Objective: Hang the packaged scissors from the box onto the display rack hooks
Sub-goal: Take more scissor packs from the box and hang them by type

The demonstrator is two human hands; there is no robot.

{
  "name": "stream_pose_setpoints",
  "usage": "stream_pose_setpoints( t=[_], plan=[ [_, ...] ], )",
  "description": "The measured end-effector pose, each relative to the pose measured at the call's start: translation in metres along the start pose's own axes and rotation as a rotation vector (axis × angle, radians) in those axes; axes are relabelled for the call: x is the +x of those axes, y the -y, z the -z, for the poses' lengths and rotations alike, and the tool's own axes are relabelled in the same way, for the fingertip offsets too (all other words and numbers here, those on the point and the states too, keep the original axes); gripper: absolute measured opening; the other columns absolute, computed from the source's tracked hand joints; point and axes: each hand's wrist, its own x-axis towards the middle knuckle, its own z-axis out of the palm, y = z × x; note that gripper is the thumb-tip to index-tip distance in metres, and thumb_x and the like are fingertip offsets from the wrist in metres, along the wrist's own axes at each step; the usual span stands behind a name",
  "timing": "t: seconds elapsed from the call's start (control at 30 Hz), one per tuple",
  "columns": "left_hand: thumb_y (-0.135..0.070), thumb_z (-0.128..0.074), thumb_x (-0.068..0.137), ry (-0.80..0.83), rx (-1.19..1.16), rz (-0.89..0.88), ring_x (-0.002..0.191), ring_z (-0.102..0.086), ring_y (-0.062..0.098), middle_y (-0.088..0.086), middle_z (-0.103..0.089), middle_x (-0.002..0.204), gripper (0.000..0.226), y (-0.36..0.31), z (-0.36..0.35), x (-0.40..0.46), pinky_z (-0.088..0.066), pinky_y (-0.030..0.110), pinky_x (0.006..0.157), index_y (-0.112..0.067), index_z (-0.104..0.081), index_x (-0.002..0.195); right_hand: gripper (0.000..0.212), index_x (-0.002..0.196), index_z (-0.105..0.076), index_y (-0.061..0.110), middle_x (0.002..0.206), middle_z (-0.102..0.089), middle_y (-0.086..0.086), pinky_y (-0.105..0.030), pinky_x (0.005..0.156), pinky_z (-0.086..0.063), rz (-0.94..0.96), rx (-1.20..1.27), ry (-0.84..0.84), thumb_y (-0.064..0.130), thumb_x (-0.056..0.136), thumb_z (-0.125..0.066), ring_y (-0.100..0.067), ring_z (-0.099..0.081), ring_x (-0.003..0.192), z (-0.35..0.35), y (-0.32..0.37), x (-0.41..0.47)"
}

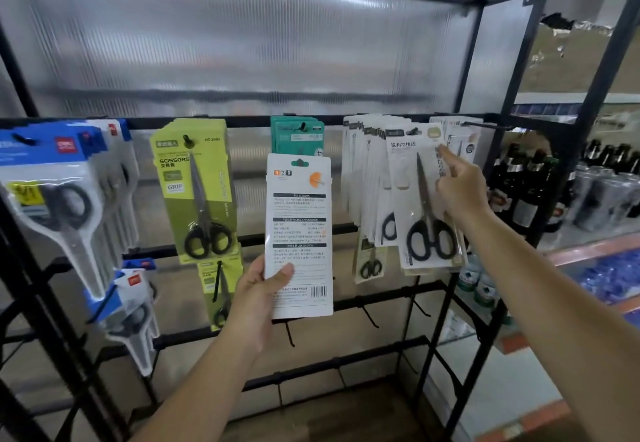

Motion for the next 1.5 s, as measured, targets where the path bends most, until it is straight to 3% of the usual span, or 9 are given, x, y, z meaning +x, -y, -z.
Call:
stream_pose_setpoints(
  t=[0.37, 0.47, 0.7, 0.83, 0.9, 1.03, 1.1, 1.27, 1.5],
  plan=[
    [-0.005, -0.061, 0.083, -0.025, 0.011, 0.009, 0.095, -0.07, 0.024, 0.005, -0.072, 0.107, 0.031, 0.004, 0.001, -0.003, -0.054, 0.042, 0.08, -0.014, -0.063, 0.113, 0.052, 0.14, -0.041, 0.017, 0.146, -0.039, 0.002, -0.002, 0.088, -0.038, 0.105, -0.071, 0.006, -0.002, 0.091, -0.046, -0.017, -0.048, 0.123, 0.003, 0.001, 0.002],
    [-0.004, -0.059, 0.086, -0.03, 0.018, 0.015, 0.095, -0.07, 0.024, 0.005, -0.072, 0.107, 0.031, 0.005, 0.001, -0.005, -0.053, 0.044, 0.082, -0.013, -0.062, 0.115, 0.048, 0.139, -0.042, 0.016, 0.139, -0.049, -0.005, -0.01, 0.075, -0.047, 0.108, -0.054, -0.034, 0.005, 0.093, -0.05, -0.024, -0.06, 0.1, 0.006, 0.001, 0.006],
    [-0.005, -0.059, 0.085, -0.045, 0.003, 0.021, 0.093, -0.071, 0.022, 0.003, -0.073, 0.105, 0.033, 0.011, 0.004, -0.006, -0.056, 0.034, 0.069, -0.015, -0.062, 0.116, 0.048, 0.14, -0.041, 0.018, 0.147, -0.039, 0.002, -0.005, 0.083, -0.036, 0.106, -0.153, 0.035, 0.008, 0.094, -0.051, -0.019, -0.051, 0.12, 0.008, -0.001, 0.016],
    [-0.007, -0.062, 0.082, -0.052, -0.016, 0.031, 0.091, -0.071, 0.02, 0.002, -0.073, 0.104, 0.032, 0.012, 0.002, -0.006, -0.057, 0.029, 0.063, -0.017, -0.063, 0.113, 0.061, 0.147, -0.022, 0.028, 0.142, -0.04, 0.0, -0.011, 0.053, -0.049, 0.16, -0.194, 0.088, 0.007, 0.095, -0.048, -0.016, -0.052, 0.055, -0.003, -0.018, 0.002],
    [-0.011, -0.064, 0.077, -0.049, -0.016, 0.02, 0.093, -0.071, 0.021, 0.001, -0.073, 0.104, 0.036, 0.011, 0.002, -0.007, -0.056, 0.032, 0.067, -0.019, -0.063, 0.112, 0.074, 0.148, -0.014, 0.033, 0.103, -0.055, 0.011, -0.009, 0.041, -0.041, 0.144, -0.19, 0.12, 0.0, 0.092, -0.049, -0.009, -0.038, 0.048, -0.011, -0.032, -0.009],
    [-0.009, -0.063, 0.081, -0.06, 0.003, 0.01, 0.097, -0.069, 0.021, 0.001, -0.072, 0.107, 0.032, 0.009, 0.008, -0.008, -0.053, 0.04, 0.081, -0.019, -0.064, 0.111, 0.074, 0.148, -0.02, 0.03, 0.122, -0.043, -0.003, 0.0, 0.072, -0.037, 0.041, -0.183, 0.011, -0.002, 0.089, -0.052, -0.005, -0.045, 0.087, -0.032, -0.045, -0.043],
    [-0.006, -0.06, 0.085, -0.069, -0.002, 0.007, 0.098, -0.069, 0.021, 0.002, -0.072, 0.109, 0.032, 0.009, 0.011, -0.01, -0.052, 0.04, 0.082, -0.018, -0.063, 0.114, 0.065, 0.143, -0.032, 0.026, 0.136, -0.036, -0.005, -0.022, 0.096, -0.039, 0.007, -0.143, -0.024, 0.002, 0.087, -0.057, -0.012, -0.044, 0.113, -0.046, -0.049, -0.067],
    [-0.009, -0.059, 0.078, -0.054, -0.119, 0.099, 0.086, -0.071, 0.02, 0.004, -0.074, 0.1, 0.037, 0.012, 0.017, -0.019, -0.056, 0.032, 0.064, -0.012, -0.06, 0.115, 0.021, 0.106, -0.064, 0.016, 0.099, -0.068, 0.0, -0.021, 0.074, -0.052, -0.239, 0.226, 0.542, 0.005, 0.09, -0.055, -0.017, -0.064, 0.093, -0.08, -0.035, -0.131],
    [-0.023, -0.056, 0.067, 0.063, -0.045, 0.308, 0.032, -0.038, 0.012, 0.003, -0.044, 0.046, 0.02, 0.011, 0.027, -0.041, -0.021, 0.016, 0.036, -0.006, -0.056, 0.076, 0.055, 0.137, -0.043, 0.019, 0.125, -0.06, -0.014, -0.039, 0.108, -0.037, -0.341, 0.447, 0.904, 0.011, 0.086, -0.061, -0.024, -0.055, 0.119, -0.111, -0.001, -0.163]
  ],
)
